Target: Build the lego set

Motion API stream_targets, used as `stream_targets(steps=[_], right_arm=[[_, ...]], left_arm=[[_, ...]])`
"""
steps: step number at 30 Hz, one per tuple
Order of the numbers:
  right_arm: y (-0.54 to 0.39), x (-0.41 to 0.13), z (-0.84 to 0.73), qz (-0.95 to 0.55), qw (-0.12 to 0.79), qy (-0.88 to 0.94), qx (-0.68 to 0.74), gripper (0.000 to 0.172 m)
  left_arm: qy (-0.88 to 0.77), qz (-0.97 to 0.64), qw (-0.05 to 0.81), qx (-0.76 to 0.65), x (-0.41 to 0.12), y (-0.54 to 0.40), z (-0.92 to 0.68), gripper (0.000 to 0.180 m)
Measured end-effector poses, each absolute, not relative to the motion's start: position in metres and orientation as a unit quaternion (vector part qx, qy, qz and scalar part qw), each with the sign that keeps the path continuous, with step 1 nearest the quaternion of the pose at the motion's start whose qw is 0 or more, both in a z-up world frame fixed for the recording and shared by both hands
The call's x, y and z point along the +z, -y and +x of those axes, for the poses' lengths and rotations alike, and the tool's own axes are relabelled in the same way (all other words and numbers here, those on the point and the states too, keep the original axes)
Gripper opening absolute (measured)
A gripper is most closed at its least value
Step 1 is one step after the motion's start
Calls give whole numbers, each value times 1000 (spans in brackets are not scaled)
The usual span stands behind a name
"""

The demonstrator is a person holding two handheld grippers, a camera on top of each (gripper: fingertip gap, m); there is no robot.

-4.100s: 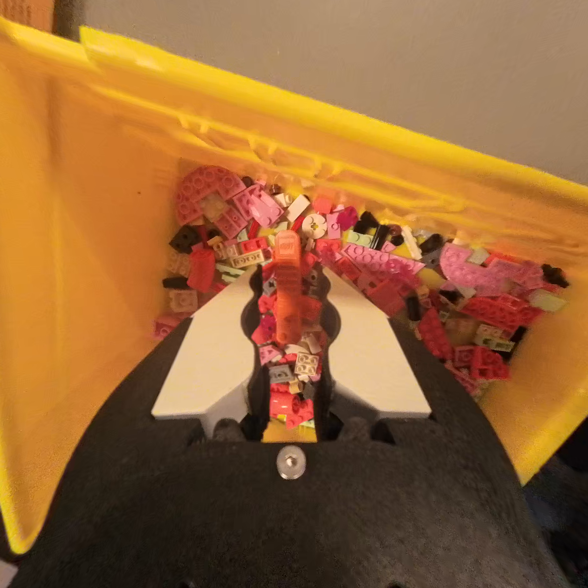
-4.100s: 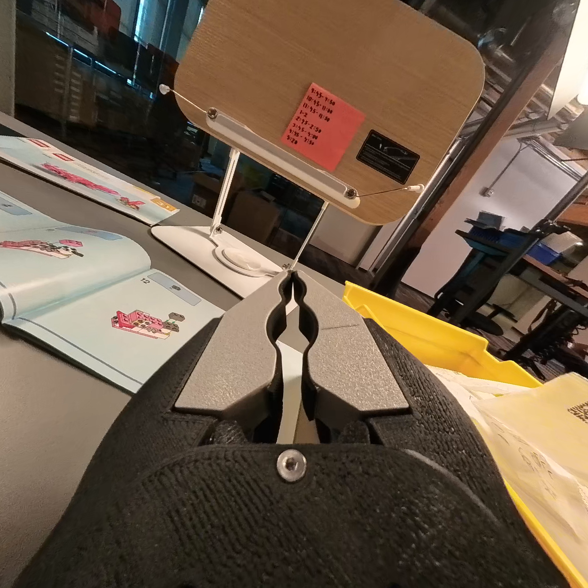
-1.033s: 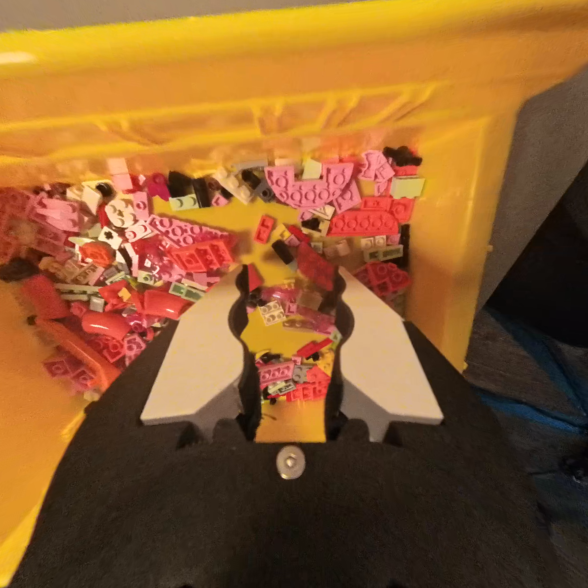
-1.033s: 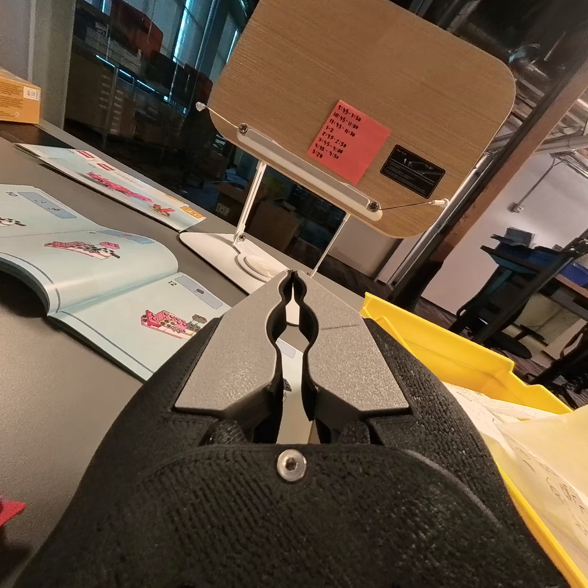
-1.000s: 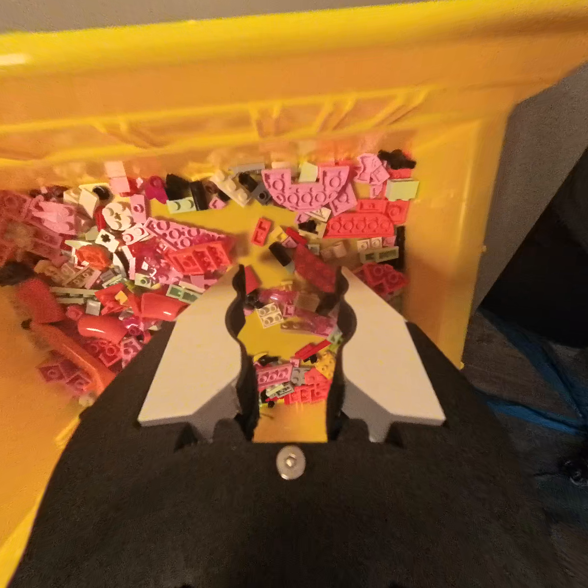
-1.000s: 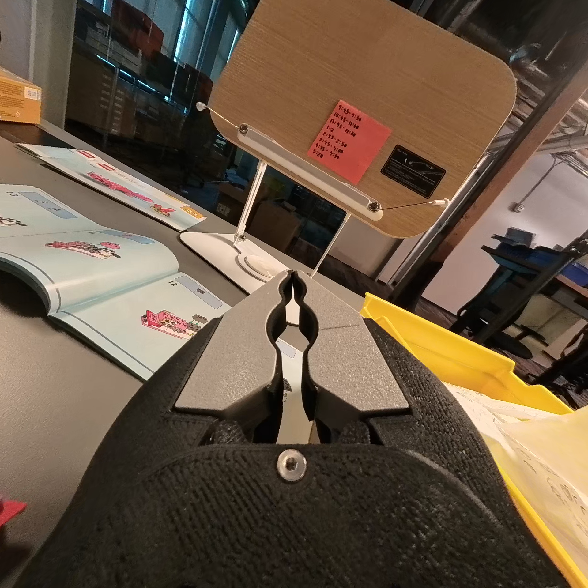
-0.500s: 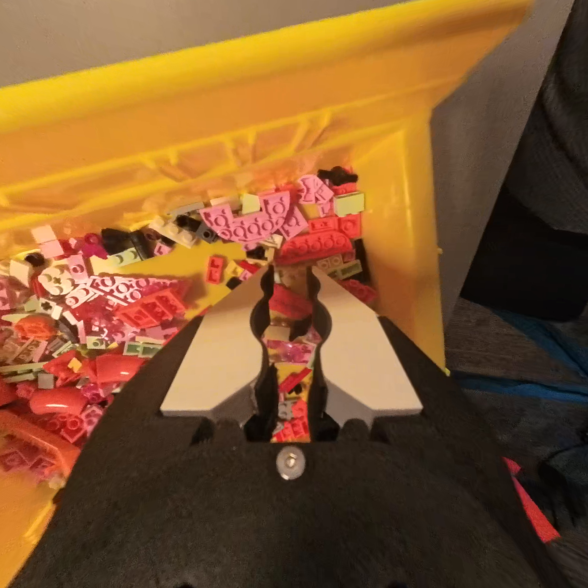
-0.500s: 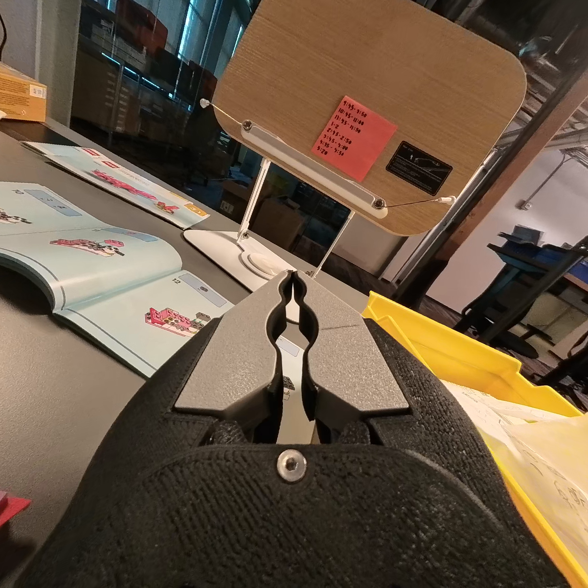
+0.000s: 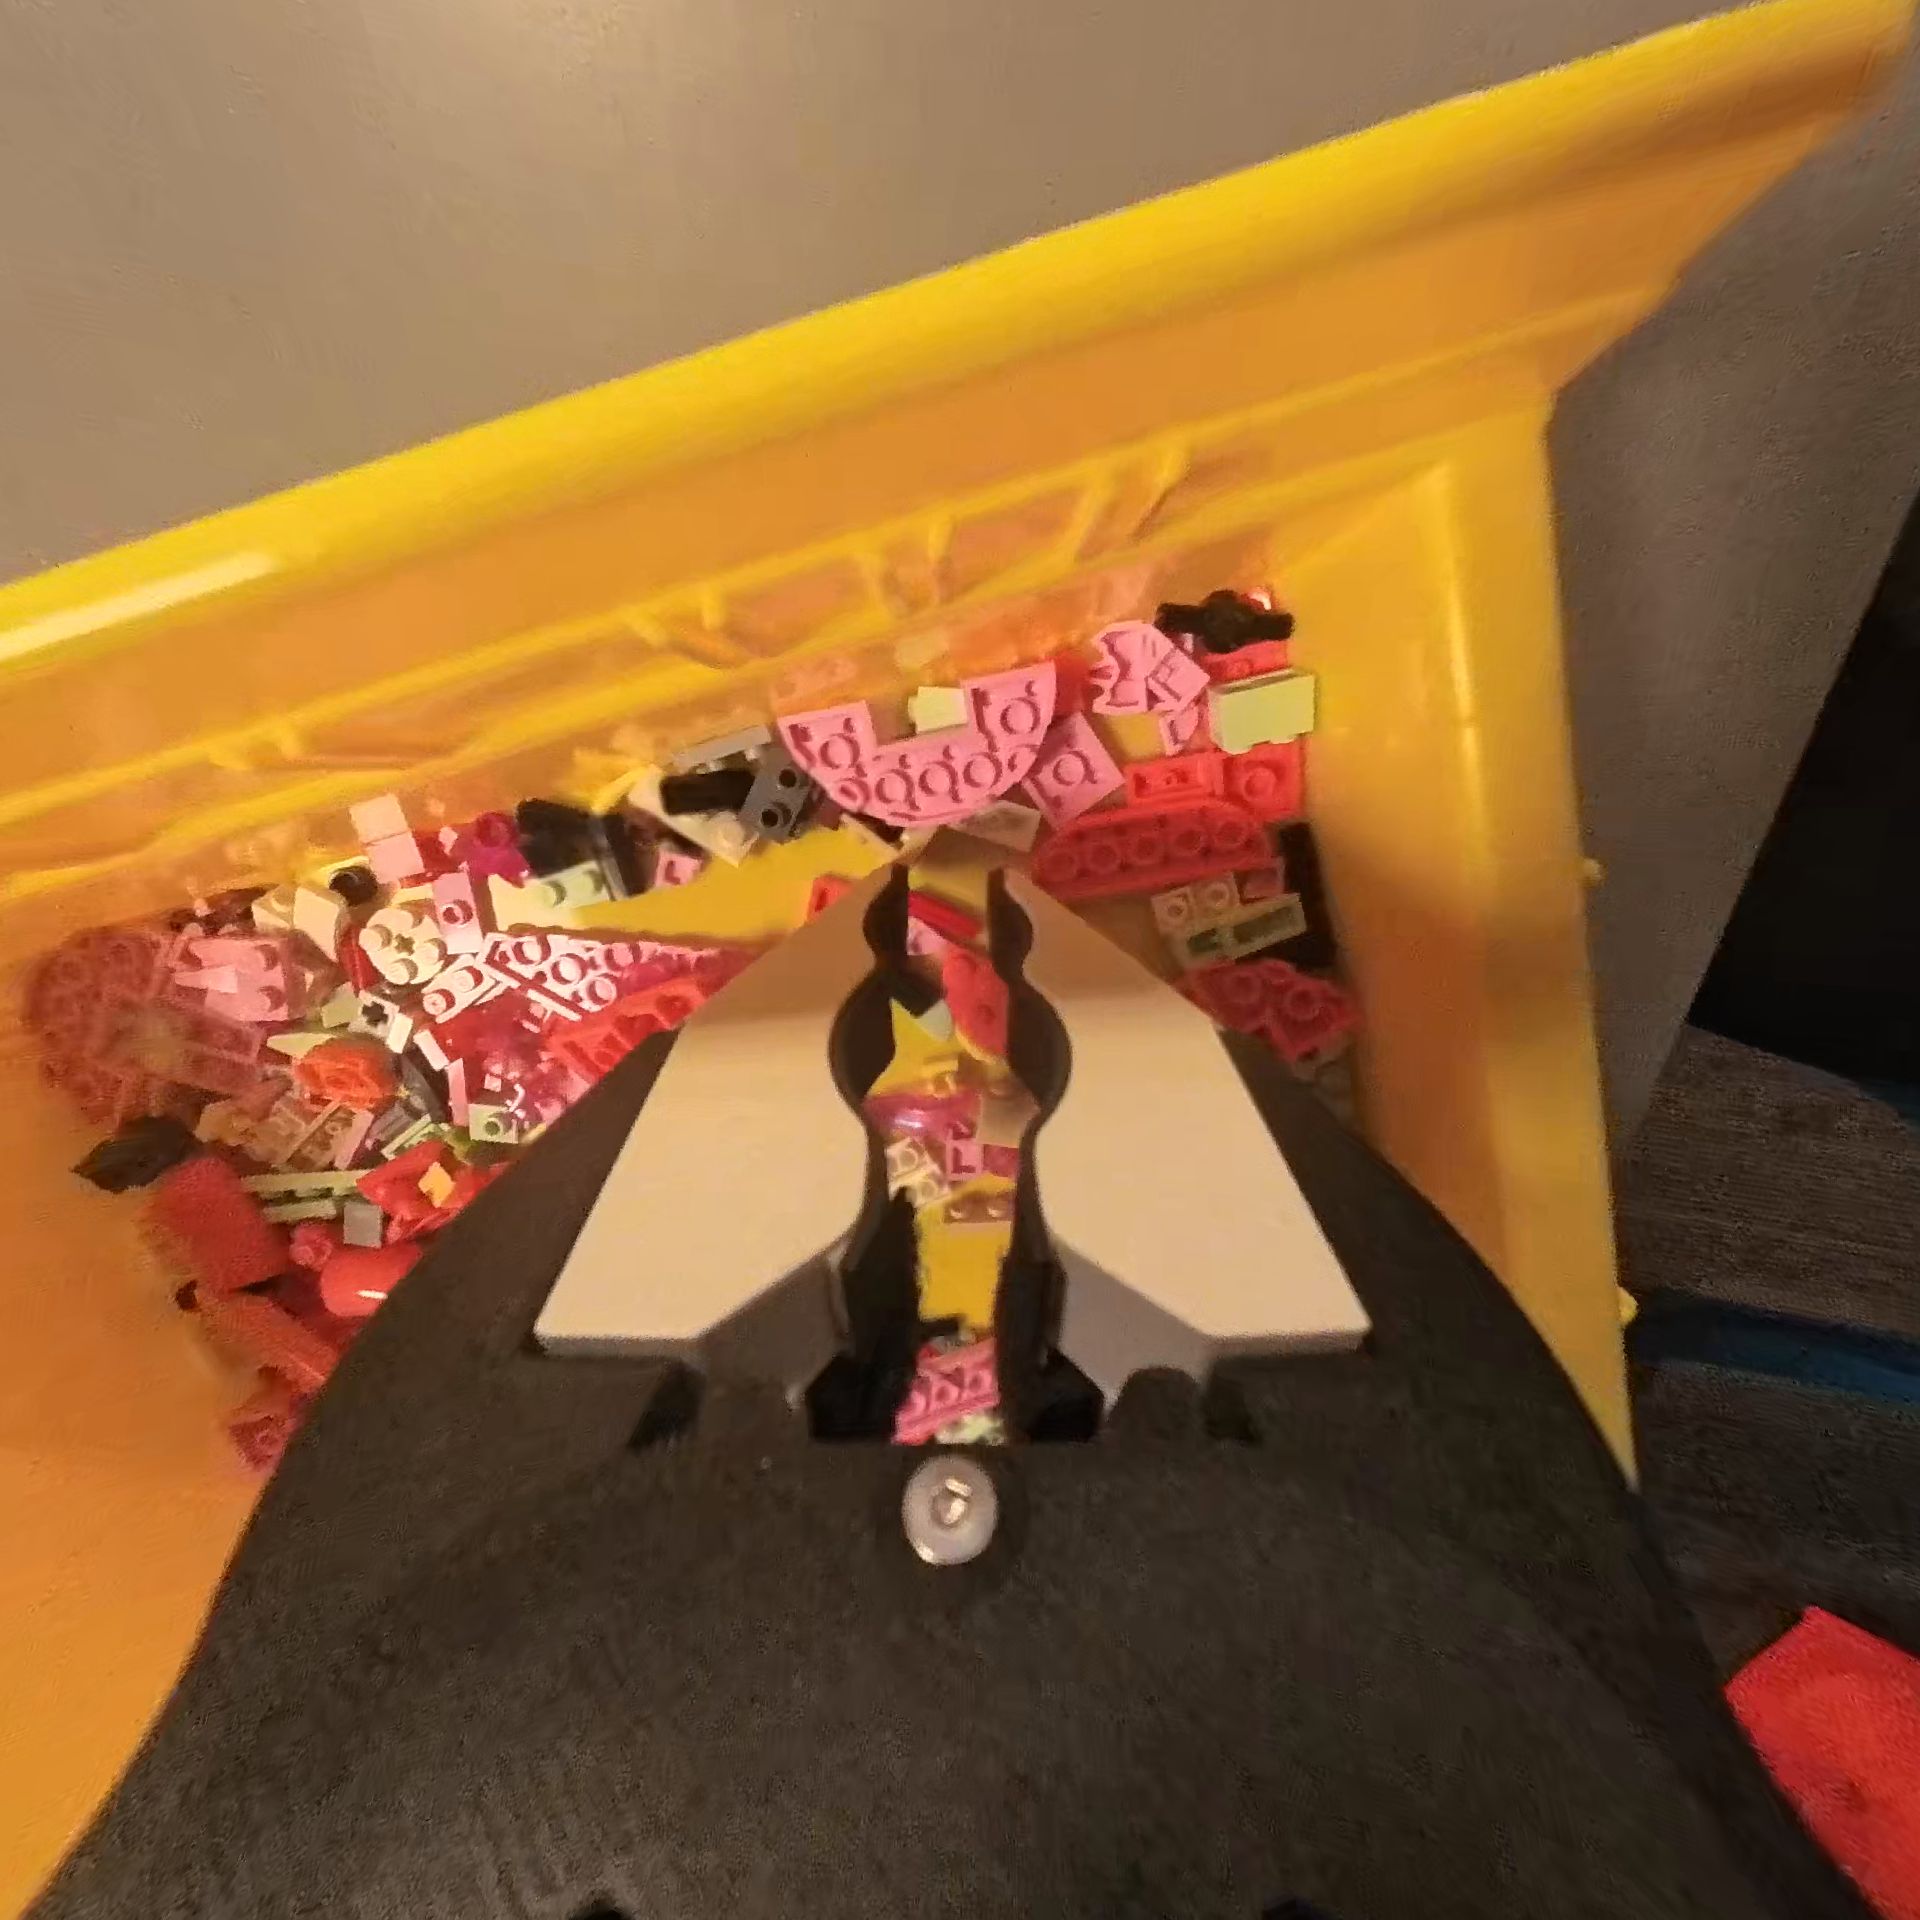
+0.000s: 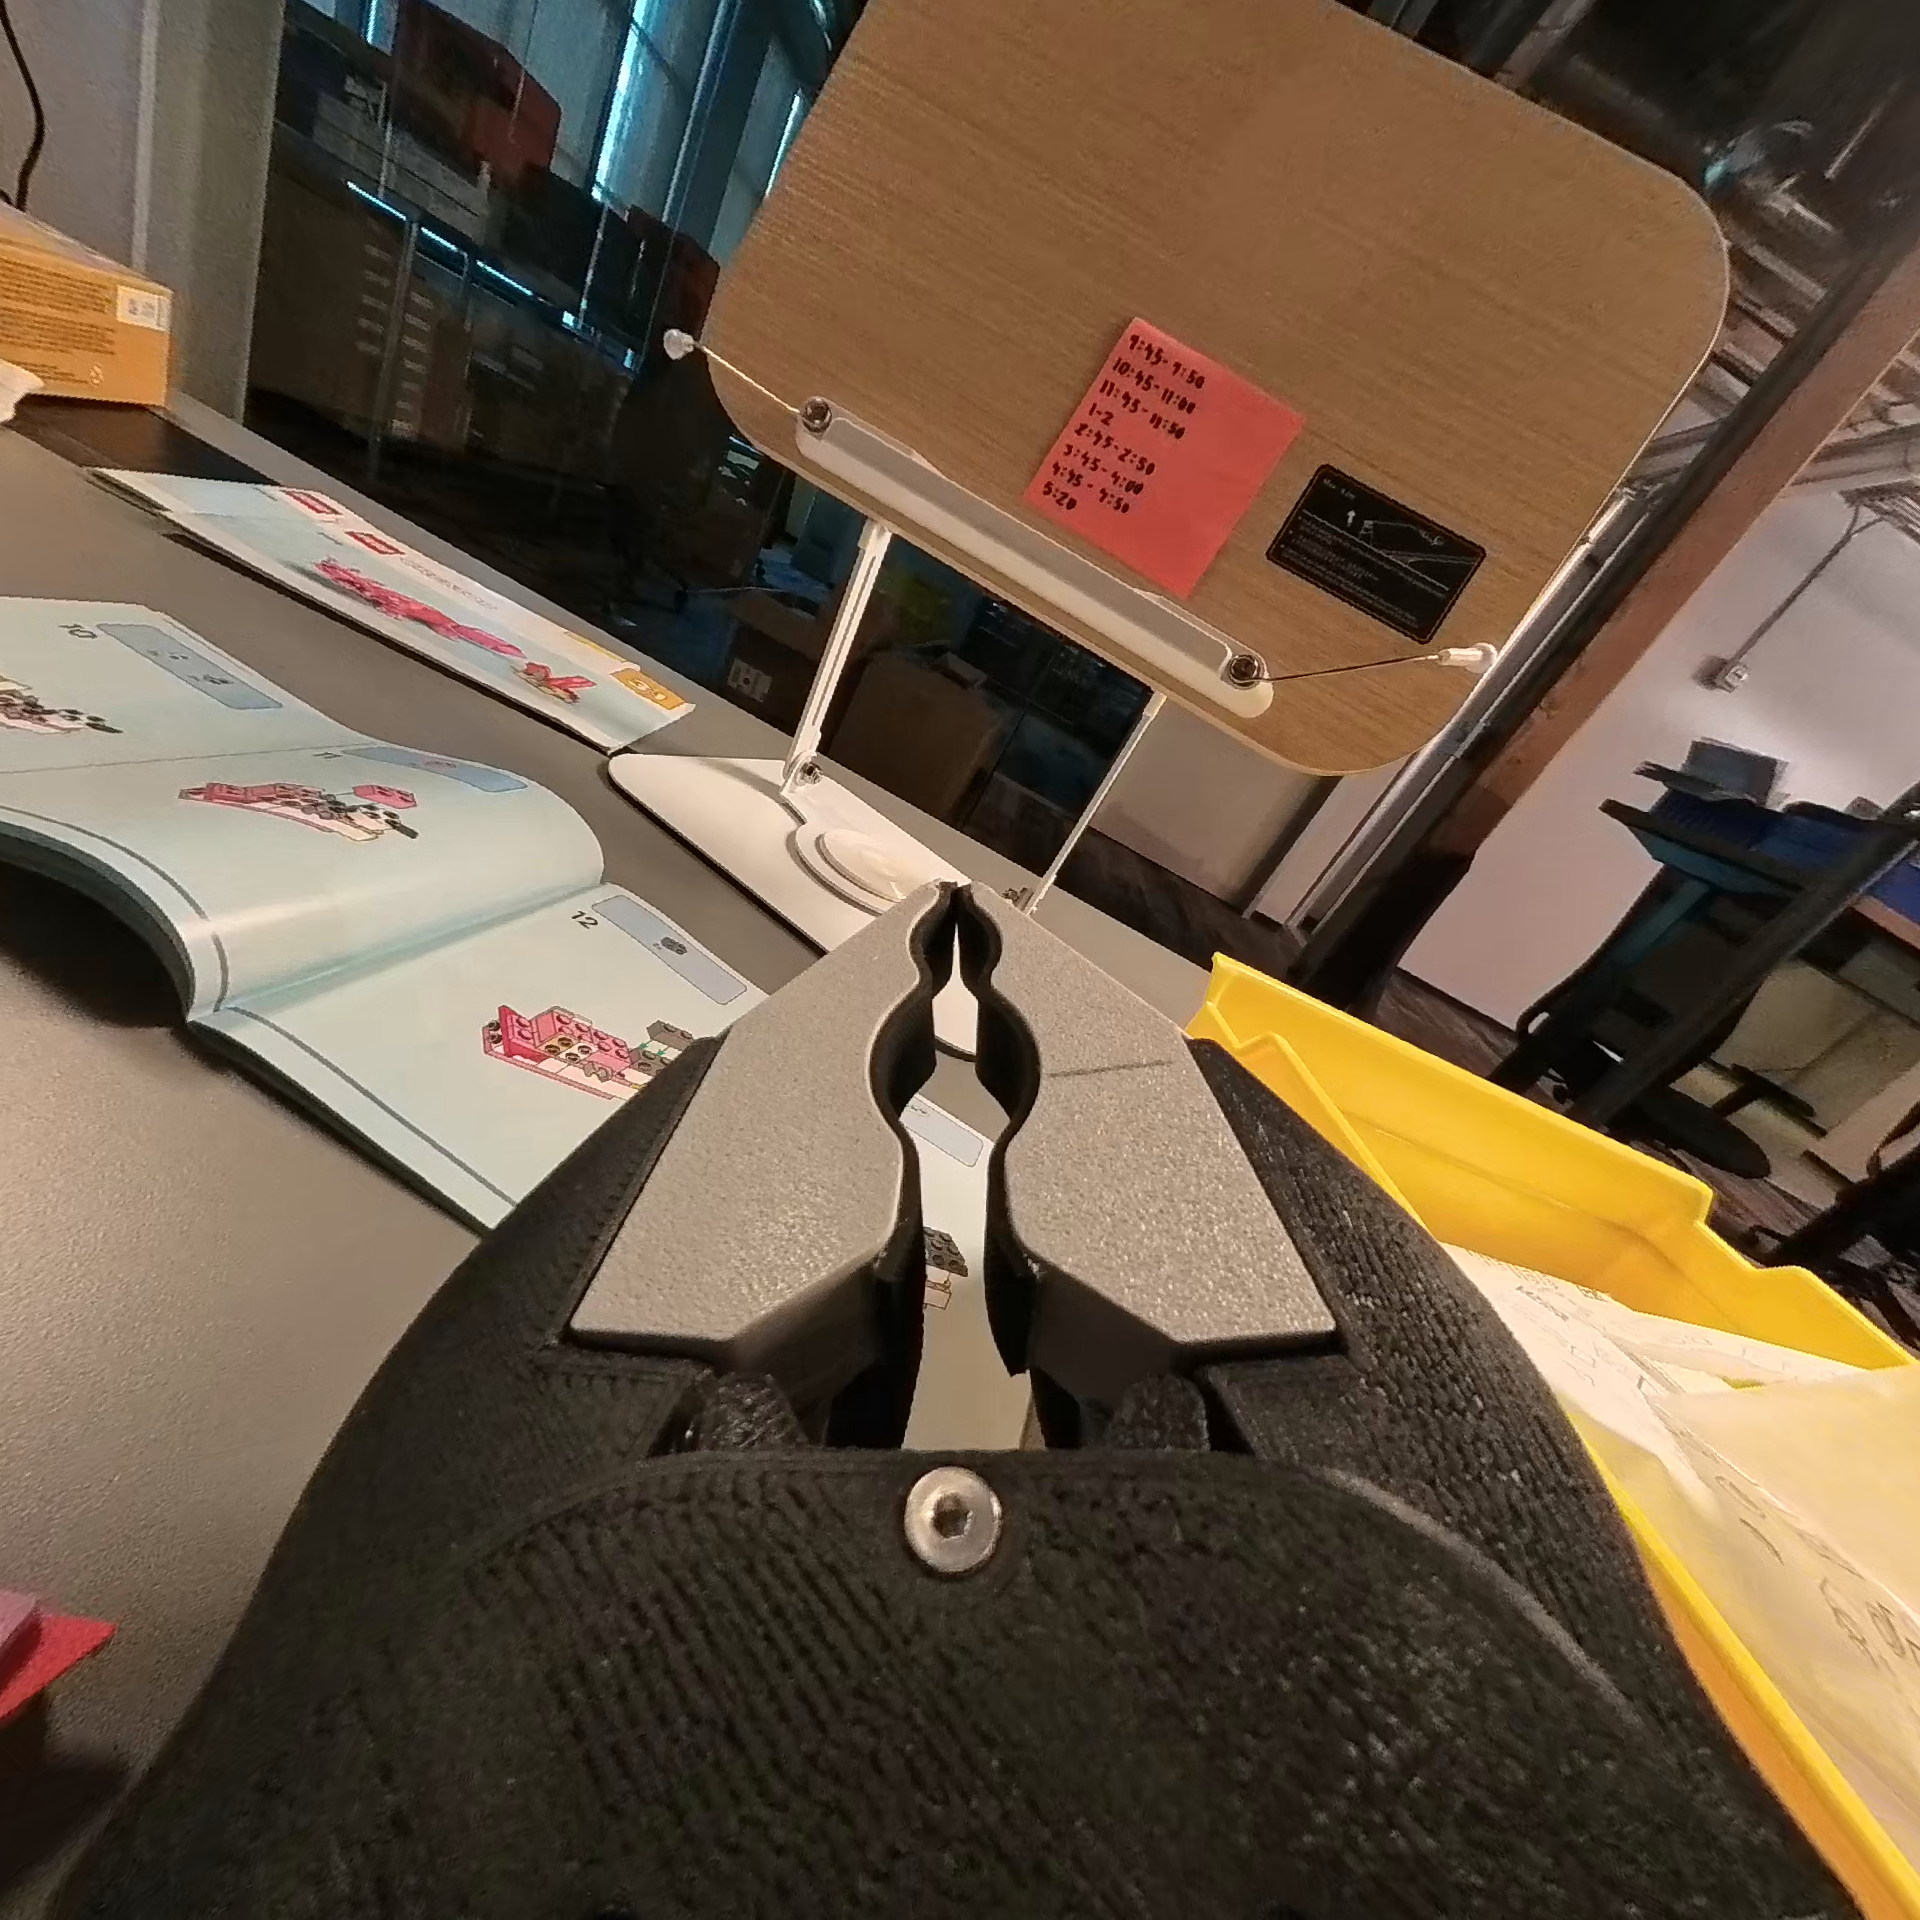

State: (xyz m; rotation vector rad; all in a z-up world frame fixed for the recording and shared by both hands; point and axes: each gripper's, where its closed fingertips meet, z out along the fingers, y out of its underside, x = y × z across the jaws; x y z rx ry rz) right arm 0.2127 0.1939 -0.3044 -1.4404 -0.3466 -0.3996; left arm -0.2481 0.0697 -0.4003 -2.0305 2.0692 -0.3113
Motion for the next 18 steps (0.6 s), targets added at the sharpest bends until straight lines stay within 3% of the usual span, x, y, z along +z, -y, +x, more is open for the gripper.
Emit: stream_targets(steps=[14,18], right_arm=[[-193,-304,212,-651,721,157,-178,0],[-193,-304,212,-650,722,157,-177,0]], left_arm=[[-710,-687,128,-87,-403,-79,-244,17],[-713,-689,108,-74,-407,-78,-251,0]])
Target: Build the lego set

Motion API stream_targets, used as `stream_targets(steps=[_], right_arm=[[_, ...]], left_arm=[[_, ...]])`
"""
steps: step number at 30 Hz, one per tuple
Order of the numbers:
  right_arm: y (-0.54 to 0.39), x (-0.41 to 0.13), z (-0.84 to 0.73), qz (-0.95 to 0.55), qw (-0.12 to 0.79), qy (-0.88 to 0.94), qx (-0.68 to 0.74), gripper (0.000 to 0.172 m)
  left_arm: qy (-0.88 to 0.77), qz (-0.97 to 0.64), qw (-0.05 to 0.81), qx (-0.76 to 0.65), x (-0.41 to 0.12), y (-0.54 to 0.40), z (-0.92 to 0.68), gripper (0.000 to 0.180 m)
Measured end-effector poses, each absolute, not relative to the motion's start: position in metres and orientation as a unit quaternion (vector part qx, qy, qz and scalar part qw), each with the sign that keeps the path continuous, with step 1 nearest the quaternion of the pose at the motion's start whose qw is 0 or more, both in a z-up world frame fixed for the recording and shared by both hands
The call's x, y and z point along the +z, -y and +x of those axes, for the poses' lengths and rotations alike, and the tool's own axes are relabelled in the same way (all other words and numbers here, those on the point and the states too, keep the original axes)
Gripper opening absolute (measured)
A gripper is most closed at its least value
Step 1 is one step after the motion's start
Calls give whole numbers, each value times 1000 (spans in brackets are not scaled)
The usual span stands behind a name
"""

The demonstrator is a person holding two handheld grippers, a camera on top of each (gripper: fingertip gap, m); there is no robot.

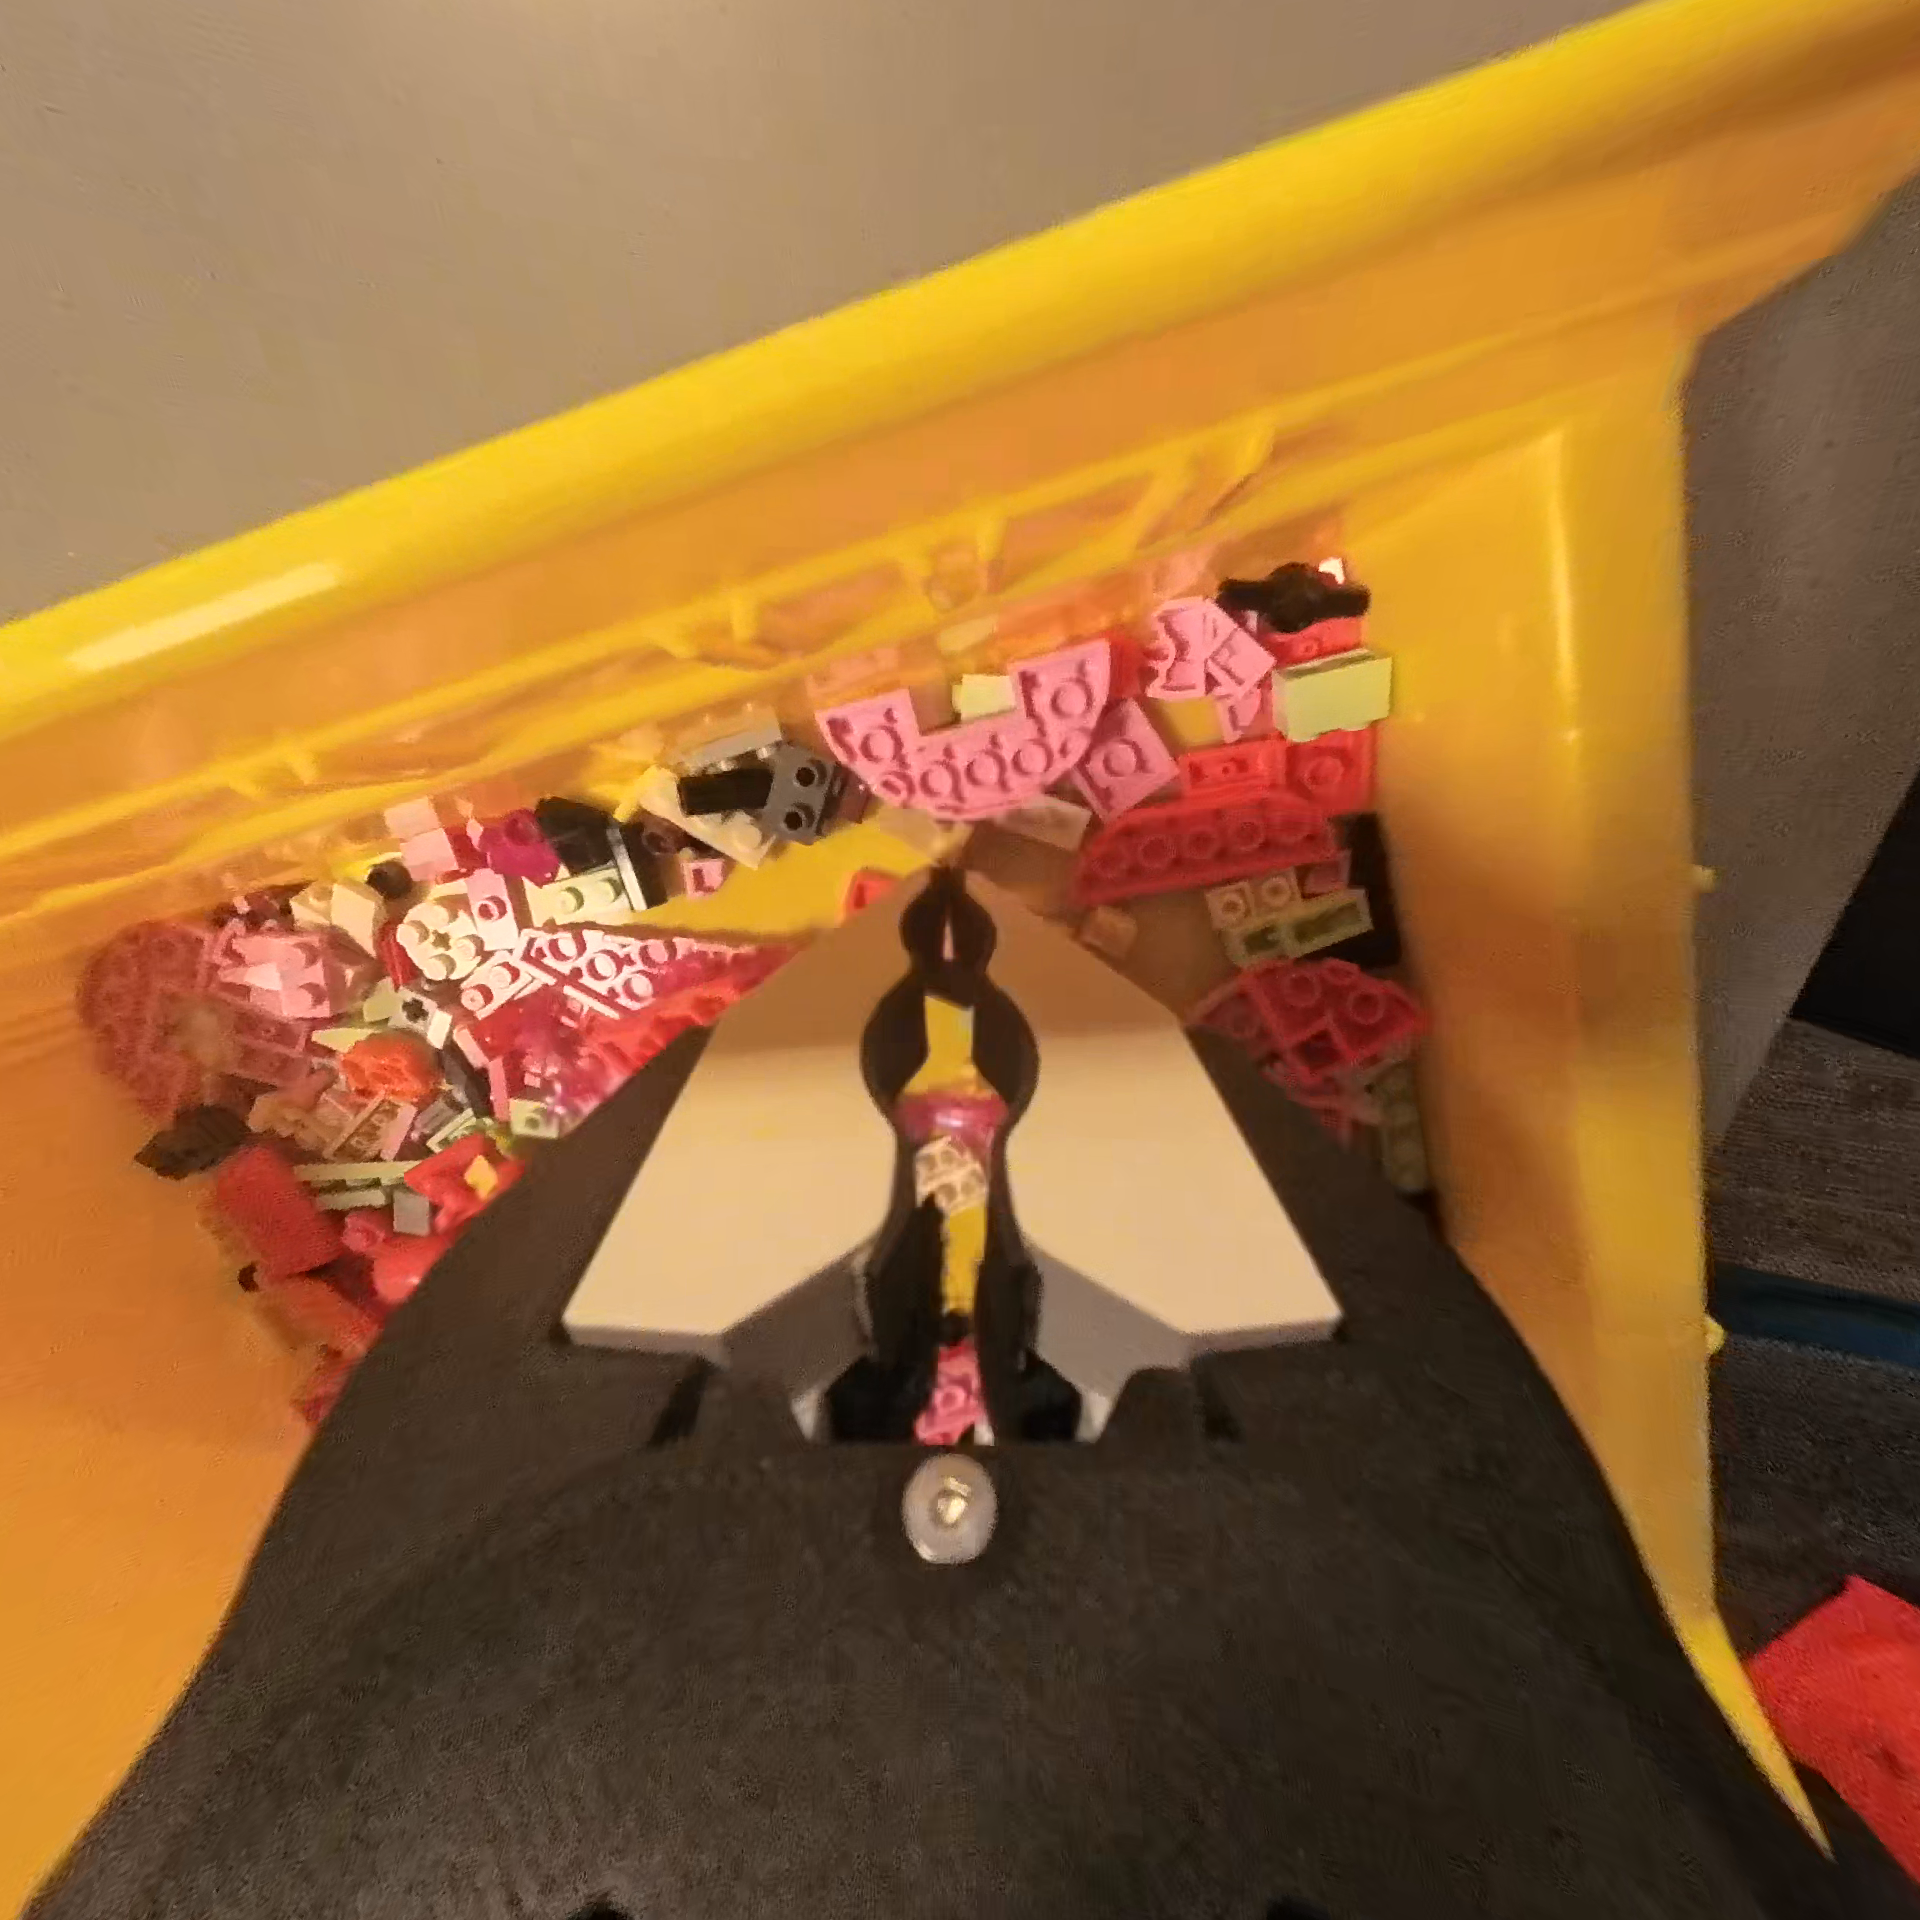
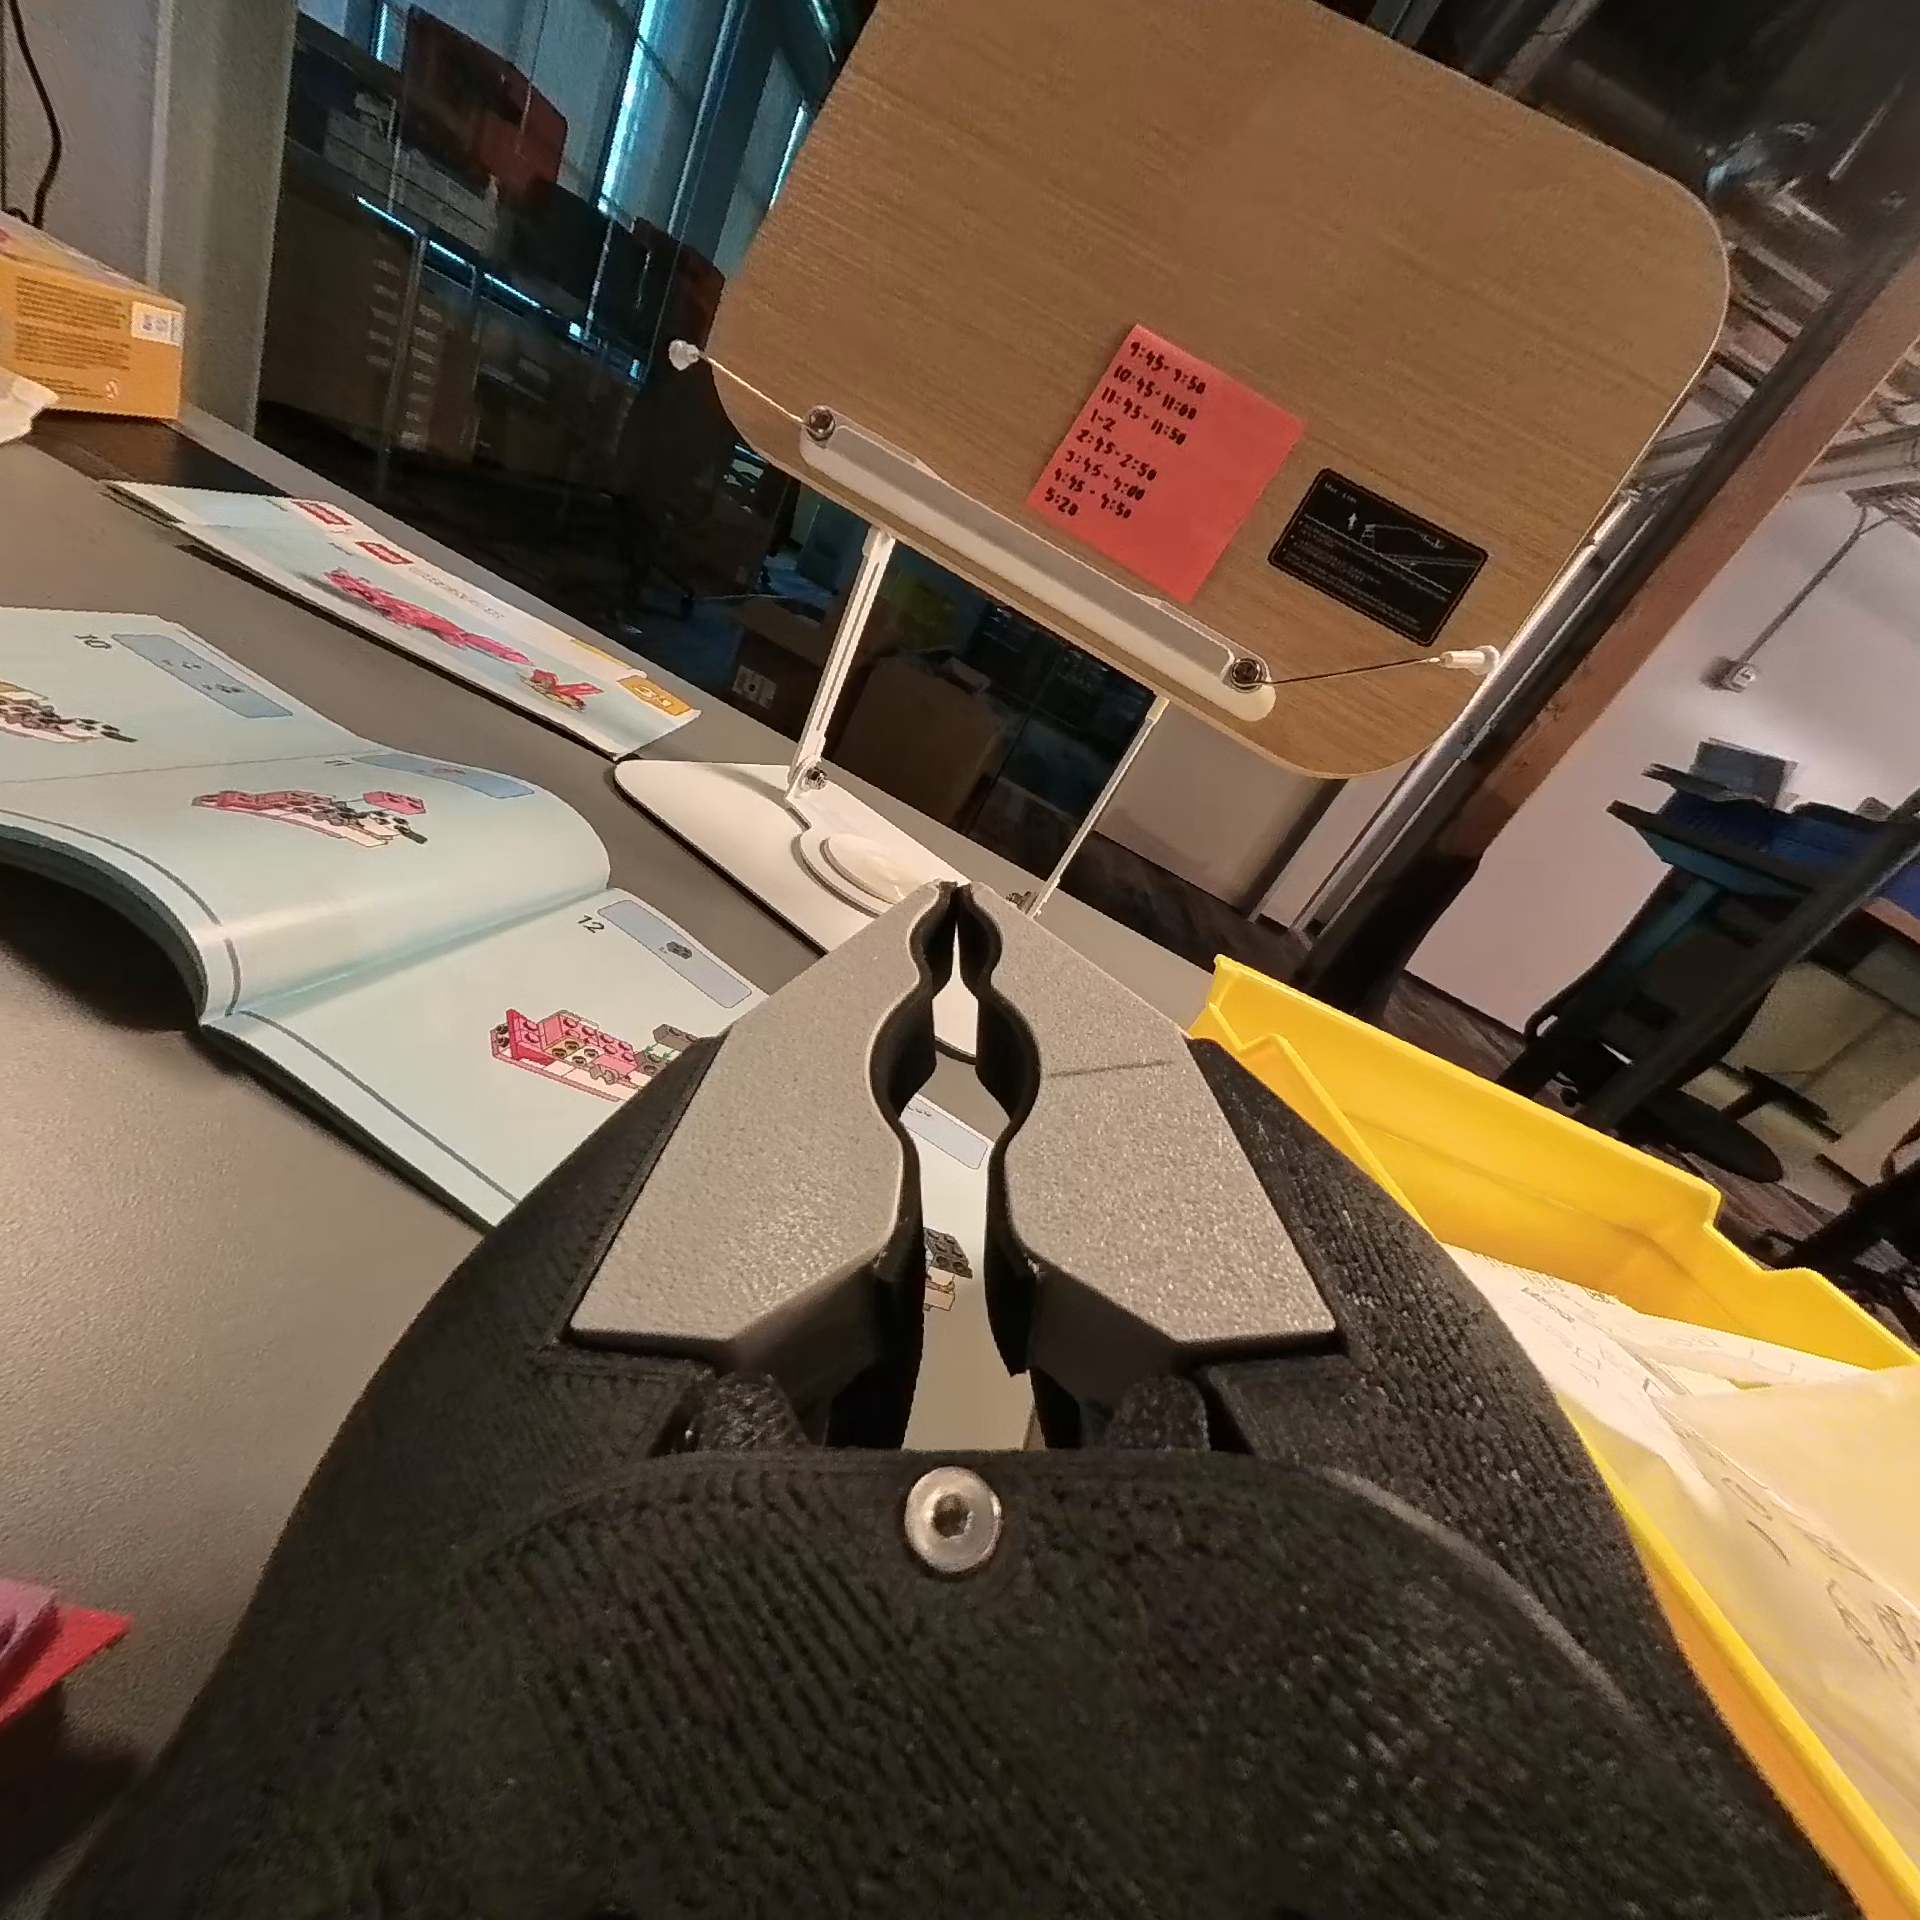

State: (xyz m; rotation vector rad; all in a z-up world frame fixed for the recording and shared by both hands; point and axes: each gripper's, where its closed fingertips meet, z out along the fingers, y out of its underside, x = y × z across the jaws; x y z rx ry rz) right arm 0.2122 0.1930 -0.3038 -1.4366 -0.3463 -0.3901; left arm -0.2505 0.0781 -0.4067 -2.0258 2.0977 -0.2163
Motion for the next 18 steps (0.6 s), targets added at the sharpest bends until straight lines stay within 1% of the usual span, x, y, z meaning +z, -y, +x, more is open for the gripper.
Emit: stream_targets(steps=[6,9,11,14,15,17,18], right_arm=[[-193,-303,212,-650,723,157,-173,0],[-193,-303,212,-649,724,157,-172,0],[-192,-303,212,-649,724,157,-172,0],[-192,-303,212,-649,724,157,-171,0],[-192,-303,212,-649,724,157,-171,0],[-192,-303,212,-649,725,156,-171,0],[-192,-303,212,-649,725,156,-170,0]], left_arm=[[-699,-700,125,-72,-404,-77,-255,0],[-677,-716,140,-97,-400,-80,-249,19],[-673,-717,141,-109,-399,-80,-245,23],[-685,-711,128,-97,-404,-78,-245,21],[-690,-707,124,-92,-406,-77,-245,19],[-695,-702,124,-92,-406,-76,-244,7],[-698,-700,124,-87,-406,-76,-246,7]])
